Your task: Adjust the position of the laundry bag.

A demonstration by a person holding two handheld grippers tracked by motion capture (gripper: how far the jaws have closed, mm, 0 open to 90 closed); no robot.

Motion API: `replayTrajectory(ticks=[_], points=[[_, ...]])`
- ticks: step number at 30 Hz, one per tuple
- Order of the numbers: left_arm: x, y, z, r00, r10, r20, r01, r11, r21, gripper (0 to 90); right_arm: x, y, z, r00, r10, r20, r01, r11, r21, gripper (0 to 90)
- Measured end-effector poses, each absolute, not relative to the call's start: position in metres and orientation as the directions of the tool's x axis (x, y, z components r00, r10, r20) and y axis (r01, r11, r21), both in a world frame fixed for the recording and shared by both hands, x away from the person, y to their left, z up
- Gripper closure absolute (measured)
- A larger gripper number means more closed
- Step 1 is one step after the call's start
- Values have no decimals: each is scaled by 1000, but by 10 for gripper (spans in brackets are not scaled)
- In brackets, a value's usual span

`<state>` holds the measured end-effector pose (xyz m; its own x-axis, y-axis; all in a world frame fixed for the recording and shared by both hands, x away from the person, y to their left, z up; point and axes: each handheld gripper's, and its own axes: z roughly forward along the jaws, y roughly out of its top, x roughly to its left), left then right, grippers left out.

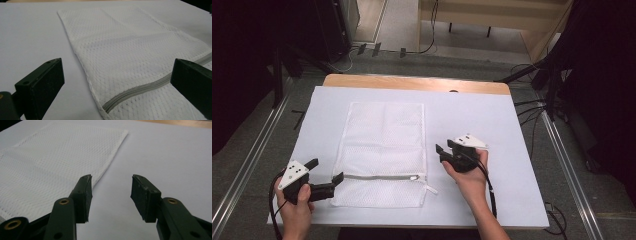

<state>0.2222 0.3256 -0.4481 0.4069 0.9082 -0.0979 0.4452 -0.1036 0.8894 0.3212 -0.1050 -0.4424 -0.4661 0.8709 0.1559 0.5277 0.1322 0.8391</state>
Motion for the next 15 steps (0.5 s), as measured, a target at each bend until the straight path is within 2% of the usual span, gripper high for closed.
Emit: replayTrajectory(ticks=[12,15], points=[[224,323,-448,417,903,-100,446,-108,888,0,344,-58,-463,-441,866,237,662,136,737,635],[225,322,-448,421,901,-103,450,-109,886,0,344,-50,-467,-443,870,216,671,162,723,691]])
